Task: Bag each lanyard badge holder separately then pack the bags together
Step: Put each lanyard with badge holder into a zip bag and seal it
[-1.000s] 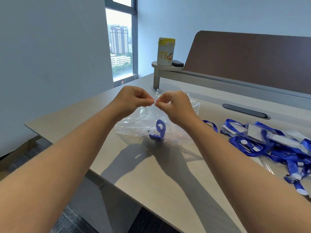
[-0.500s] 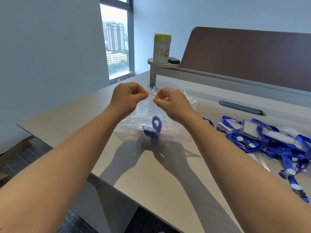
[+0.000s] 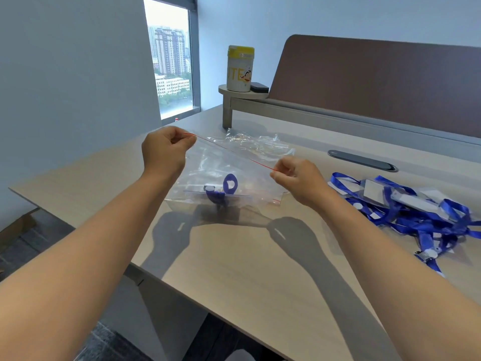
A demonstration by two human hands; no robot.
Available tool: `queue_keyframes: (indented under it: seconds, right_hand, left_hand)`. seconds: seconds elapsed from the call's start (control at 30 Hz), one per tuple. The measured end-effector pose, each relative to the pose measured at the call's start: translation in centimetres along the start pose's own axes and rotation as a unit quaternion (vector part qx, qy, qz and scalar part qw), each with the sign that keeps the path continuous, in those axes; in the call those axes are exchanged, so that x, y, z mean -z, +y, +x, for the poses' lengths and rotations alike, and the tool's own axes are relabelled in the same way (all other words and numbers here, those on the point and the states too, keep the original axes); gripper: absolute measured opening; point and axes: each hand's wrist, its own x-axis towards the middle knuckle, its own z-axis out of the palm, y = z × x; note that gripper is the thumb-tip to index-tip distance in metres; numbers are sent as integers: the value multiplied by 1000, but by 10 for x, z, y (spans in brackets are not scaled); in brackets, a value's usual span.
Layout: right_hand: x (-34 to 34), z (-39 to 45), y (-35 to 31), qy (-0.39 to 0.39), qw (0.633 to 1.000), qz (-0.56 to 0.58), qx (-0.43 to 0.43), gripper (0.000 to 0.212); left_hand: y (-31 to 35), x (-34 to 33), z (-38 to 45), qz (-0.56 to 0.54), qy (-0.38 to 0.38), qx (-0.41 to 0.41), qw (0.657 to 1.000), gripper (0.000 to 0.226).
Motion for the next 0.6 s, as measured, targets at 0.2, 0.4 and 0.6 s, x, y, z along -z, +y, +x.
queue_keyframes:
  seconds: [0.2,0.4,0.6]
  right_hand:
    - [1,-7,8,-5,1000,-17,3,11]
    - [1,-5,1,12,1000,2,-11,34]
    - [-3,-11,0,-11,999,9,-49,37]
  left_hand:
    - [-8,5,-1,-23,-18,15,999,19]
    - [-11,22,4,-51,-71,46,995,9]
    - [-25,52,0,-63,-239,124,961,22]
